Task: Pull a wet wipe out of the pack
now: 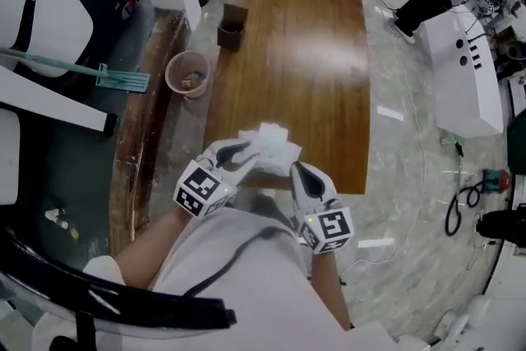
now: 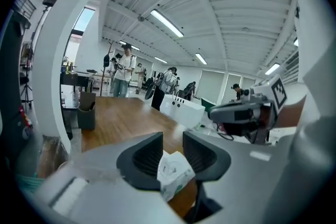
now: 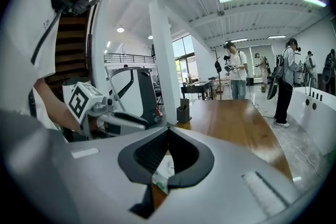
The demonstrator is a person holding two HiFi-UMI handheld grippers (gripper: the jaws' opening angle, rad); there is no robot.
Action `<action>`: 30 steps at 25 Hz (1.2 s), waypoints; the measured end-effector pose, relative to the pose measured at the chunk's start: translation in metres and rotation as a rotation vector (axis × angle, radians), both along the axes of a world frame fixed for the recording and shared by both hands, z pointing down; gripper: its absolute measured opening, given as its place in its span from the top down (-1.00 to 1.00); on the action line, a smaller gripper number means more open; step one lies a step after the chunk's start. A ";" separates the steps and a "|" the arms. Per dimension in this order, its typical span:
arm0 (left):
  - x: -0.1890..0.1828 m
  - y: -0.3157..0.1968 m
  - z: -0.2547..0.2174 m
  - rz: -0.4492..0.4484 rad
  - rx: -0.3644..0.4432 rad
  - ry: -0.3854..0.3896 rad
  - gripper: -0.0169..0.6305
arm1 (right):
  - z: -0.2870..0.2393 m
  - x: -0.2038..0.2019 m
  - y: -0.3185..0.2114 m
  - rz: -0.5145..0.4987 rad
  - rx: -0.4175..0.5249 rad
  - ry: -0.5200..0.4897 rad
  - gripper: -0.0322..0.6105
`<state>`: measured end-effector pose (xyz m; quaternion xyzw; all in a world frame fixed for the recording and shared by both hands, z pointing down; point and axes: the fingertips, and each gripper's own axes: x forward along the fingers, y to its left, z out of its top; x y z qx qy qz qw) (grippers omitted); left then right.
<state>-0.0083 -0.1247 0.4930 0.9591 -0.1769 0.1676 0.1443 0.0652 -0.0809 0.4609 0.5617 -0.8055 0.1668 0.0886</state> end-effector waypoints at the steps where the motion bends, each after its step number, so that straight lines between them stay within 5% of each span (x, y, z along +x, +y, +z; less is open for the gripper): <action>1: 0.002 0.003 0.011 0.000 0.010 -0.037 0.53 | 0.003 0.002 -0.005 -0.010 -0.002 0.002 0.87; 7: 0.023 0.015 0.062 -0.070 0.002 -0.156 0.37 | 0.026 0.016 -0.024 -0.073 -0.018 0.029 0.87; 15: 0.031 0.006 0.115 -0.317 -0.044 -0.232 0.31 | 0.060 0.021 -0.033 -0.214 -0.090 0.087 0.87; 23: 0.030 -0.016 0.125 -0.472 -0.046 -0.211 0.93 | 0.100 0.015 -0.038 -0.358 -0.177 0.103 0.87; 30: 0.006 -0.024 0.139 -0.653 -0.211 -0.131 0.93 | 0.144 -0.006 -0.038 -0.531 -0.281 0.131 0.68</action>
